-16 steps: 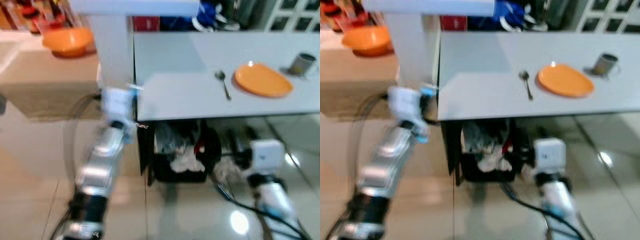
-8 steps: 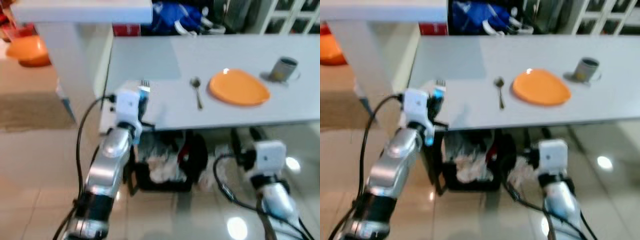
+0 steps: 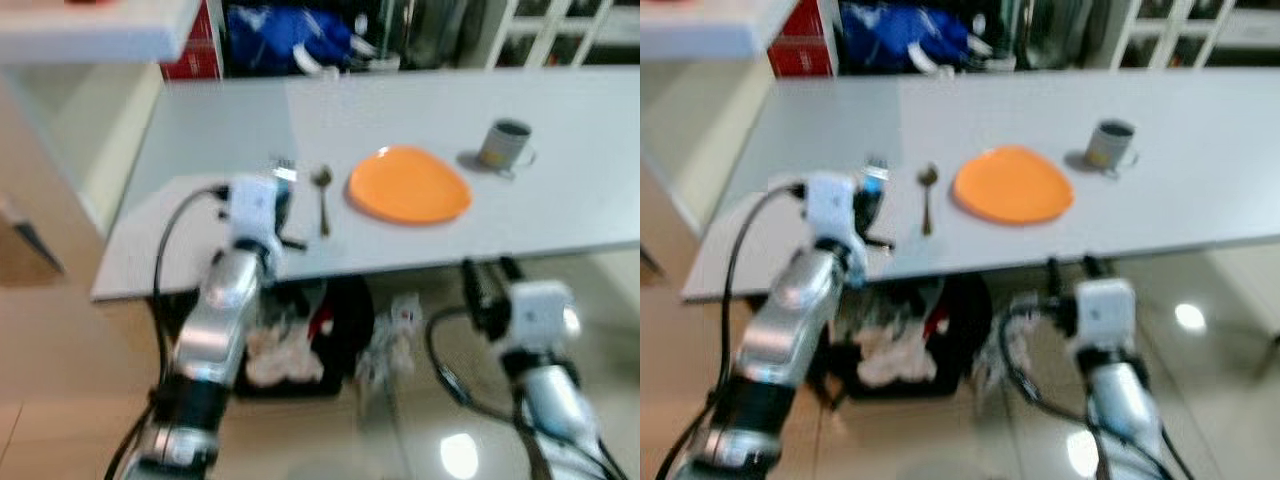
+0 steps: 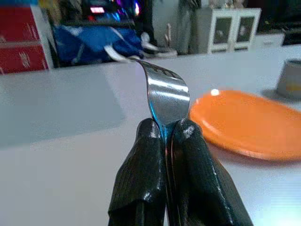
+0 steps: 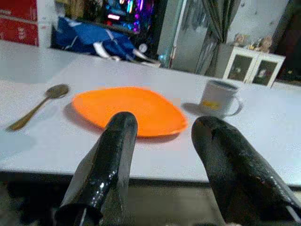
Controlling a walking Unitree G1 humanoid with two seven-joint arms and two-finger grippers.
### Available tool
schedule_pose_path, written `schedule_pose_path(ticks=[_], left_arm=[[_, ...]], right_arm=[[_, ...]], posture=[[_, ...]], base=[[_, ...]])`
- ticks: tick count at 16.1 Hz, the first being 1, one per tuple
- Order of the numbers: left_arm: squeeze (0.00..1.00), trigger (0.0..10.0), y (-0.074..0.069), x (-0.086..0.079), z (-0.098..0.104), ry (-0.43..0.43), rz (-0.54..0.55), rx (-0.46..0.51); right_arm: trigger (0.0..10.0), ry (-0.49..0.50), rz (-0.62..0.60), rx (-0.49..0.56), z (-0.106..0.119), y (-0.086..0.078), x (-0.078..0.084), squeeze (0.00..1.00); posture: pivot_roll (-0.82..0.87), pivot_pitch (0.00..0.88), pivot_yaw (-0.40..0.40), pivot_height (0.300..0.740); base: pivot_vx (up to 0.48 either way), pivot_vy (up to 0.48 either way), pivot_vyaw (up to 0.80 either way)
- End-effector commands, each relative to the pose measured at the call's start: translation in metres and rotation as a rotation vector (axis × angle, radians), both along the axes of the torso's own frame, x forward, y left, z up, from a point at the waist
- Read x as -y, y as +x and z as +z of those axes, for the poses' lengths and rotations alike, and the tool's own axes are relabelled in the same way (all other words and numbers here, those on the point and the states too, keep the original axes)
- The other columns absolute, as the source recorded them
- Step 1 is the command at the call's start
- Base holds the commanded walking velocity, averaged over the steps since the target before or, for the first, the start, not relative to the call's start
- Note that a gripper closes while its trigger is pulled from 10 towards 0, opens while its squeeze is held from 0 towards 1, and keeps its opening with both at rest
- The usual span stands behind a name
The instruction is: Setting the table
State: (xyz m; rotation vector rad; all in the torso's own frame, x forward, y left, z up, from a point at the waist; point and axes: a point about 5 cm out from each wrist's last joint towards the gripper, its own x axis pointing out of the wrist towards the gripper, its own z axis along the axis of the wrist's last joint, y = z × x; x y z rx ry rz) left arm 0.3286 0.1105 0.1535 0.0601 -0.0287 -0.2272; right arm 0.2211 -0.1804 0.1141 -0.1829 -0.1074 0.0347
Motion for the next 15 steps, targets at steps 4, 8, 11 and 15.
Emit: schedule_pose_path(ticks=[4,8,11,15], left_arm=[[0.00,0.0,0.005,-0.004,0.011,-0.053,0.052,0.027],[0.00,0.0,0.008,0.004,0.010,-0.085,0.048,0.007],[0.00,0.0,0.009,0.007,0.010,-0.099,0.049,-0.008],[0.00,0.0,0.014,0.021,0.018,-0.099,0.009,-0.008]], right_arm=[[10.0,0.005,0.015,0.005,0.002,0.000,-0.005,0.00],[10.0,0.008,0.021,0.005,0.001,0.000,-0.006,0.00],[10.0,0.008,0.023,0.001,0.001,-0.001,-0.007,0.00],[10.0,0.010,0.024,-0.008,0.000,-0.004,-0.008,0.00]], posture=[[-0.14,0.006,0.001,0.740],[-0.14,0.006,0.001,0.740],[-0.14,0.015,0.001,0.740],[-0.15,0.029,0.001,0.740]], base=[[0.325,0.000,0.00],[0.445,0.000,0.00],[0.446,0.000,0.00],[0.208,0.000,0.00]])
